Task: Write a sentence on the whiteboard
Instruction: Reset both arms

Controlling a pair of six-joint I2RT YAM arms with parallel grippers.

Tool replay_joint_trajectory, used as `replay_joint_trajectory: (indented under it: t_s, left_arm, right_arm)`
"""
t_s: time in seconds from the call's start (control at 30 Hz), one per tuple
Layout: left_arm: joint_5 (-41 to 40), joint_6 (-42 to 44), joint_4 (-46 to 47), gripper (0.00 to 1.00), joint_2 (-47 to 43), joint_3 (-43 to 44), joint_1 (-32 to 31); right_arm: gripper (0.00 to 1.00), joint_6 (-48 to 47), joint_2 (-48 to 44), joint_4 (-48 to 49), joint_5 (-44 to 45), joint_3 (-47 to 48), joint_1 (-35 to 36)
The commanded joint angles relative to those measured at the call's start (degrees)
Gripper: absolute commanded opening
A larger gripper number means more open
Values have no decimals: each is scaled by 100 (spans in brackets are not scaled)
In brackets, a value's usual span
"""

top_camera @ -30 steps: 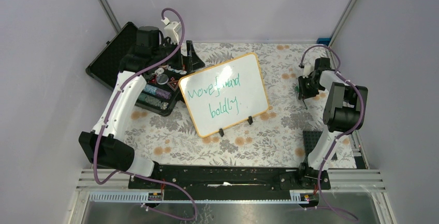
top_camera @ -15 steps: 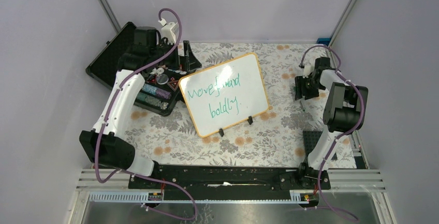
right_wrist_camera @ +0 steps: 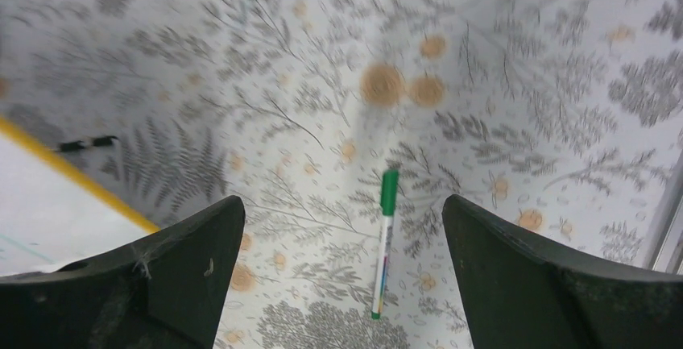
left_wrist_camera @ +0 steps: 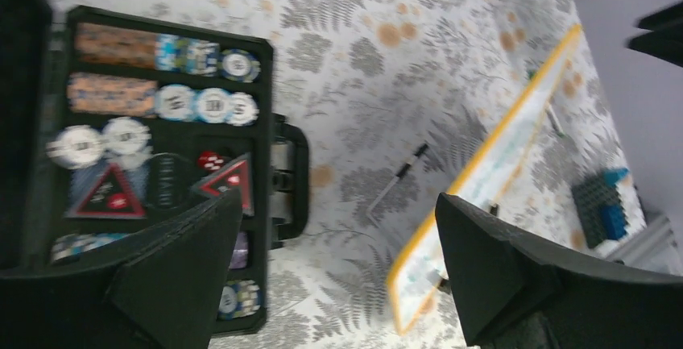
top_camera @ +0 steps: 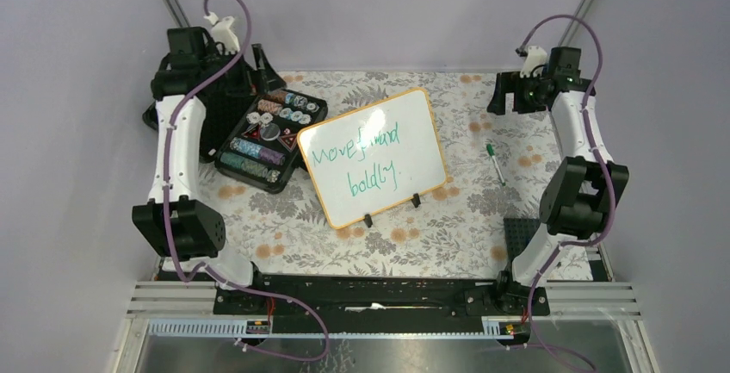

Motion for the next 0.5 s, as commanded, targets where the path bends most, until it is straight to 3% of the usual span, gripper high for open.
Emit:
replay_joint_trajectory:
  t_s: [0.0, 0.23, 0.47]
  left_arm:
    - [79, 723, -408, 99, 199, 461, 588]
    - [-62, 1252, -344, 99, 274, -240, 1294]
    - [-376, 1433, -91, 99, 87, -806, 1340]
  right_arm:
    - [100, 254, -562, -206, -821, 418, -27]
    - [100, 789, -695, -13, -1410, 290, -290]
    - [100, 799, -735, 165, -1493, -84, -326]
